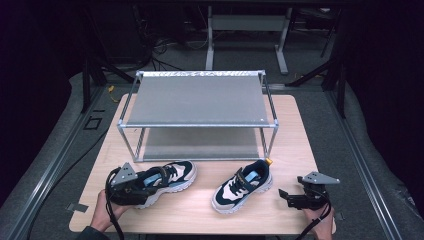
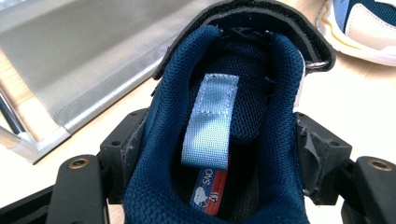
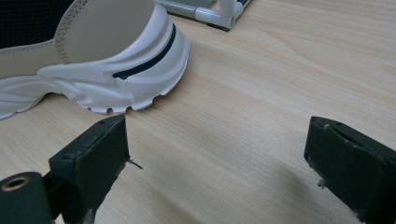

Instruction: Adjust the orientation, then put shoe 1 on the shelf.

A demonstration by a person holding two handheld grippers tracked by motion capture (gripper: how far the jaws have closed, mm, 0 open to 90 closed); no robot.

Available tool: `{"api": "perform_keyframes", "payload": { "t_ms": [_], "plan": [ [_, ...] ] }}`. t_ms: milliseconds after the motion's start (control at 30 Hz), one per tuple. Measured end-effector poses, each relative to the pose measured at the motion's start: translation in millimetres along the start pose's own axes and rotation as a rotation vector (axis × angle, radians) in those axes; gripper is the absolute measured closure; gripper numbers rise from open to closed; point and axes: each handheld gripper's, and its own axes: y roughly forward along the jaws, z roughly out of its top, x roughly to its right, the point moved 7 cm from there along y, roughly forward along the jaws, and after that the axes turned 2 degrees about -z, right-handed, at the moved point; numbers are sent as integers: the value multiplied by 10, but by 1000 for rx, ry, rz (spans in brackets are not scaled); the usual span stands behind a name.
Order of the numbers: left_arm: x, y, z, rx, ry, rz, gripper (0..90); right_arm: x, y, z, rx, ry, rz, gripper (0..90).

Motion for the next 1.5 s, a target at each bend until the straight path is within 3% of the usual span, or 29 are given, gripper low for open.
{"api": "perform_keyframes", "payload": {
  "t_ms": [567,900,1100,1500],
  "plan": [
    [142,-20,430,38,-8,52,292,-4,-2,-5,-6,-8,1,58],
    [162,84,631,58,-92,111,295,-3,-1,1,5,2,5,57],
    [156,156,722,70,-121,161,294,-3,-4,1,6,1,5,56],
    [74,375,803,127,-248,271,292,2,-5,3,9,4,2,56]
  ]
}}
